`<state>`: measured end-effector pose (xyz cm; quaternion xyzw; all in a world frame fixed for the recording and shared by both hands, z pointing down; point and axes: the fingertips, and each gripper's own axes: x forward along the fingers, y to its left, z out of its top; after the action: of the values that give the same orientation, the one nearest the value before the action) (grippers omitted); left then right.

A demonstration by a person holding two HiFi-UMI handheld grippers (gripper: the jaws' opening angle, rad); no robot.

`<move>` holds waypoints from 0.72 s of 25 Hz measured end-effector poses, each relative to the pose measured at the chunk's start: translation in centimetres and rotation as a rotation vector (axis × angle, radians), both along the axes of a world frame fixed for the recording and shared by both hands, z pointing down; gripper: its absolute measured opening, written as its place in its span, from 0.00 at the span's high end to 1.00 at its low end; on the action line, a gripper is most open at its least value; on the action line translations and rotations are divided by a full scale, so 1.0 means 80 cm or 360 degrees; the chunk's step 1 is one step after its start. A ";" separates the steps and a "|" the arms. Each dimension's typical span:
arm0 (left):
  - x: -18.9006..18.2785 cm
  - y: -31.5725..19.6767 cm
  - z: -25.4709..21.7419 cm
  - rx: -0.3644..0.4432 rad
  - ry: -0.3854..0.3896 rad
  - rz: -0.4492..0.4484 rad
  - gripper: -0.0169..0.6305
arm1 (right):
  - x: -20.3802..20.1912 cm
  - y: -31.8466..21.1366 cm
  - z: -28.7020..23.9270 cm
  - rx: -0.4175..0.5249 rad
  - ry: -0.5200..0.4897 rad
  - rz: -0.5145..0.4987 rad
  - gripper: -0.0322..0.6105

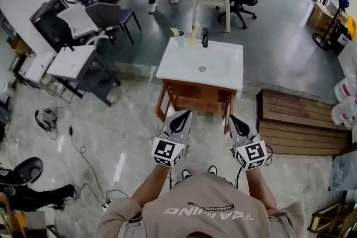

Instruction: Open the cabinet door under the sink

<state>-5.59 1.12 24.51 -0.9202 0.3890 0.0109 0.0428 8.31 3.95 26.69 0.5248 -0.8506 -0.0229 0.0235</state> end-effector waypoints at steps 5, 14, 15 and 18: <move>-0.013 -0.001 0.019 -0.0098 0.0011 -0.0041 0.95 | -0.003 0.008 0.014 -0.0063 0.0024 0.0001 0.95; -0.009 0.011 0.039 -0.0184 0.0027 -0.0055 0.95 | 0.005 0.022 0.033 -0.0141 0.0061 0.0009 0.95; -0.010 0.012 0.038 -0.0180 0.0024 -0.0056 0.95 | 0.006 0.021 0.032 -0.0136 0.0065 0.0009 0.95; -0.017 0.010 0.036 -0.0168 0.0006 -0.0072 0.95 | 0.009 0.016 0.028 -0.0118 0.0068 0.0017 0.95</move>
<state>-6.94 1.93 27.42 -0.9122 0.4097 -0.0087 -0.0062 9.01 5.26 28.91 0.5275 -0.8473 -0.0025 0.0610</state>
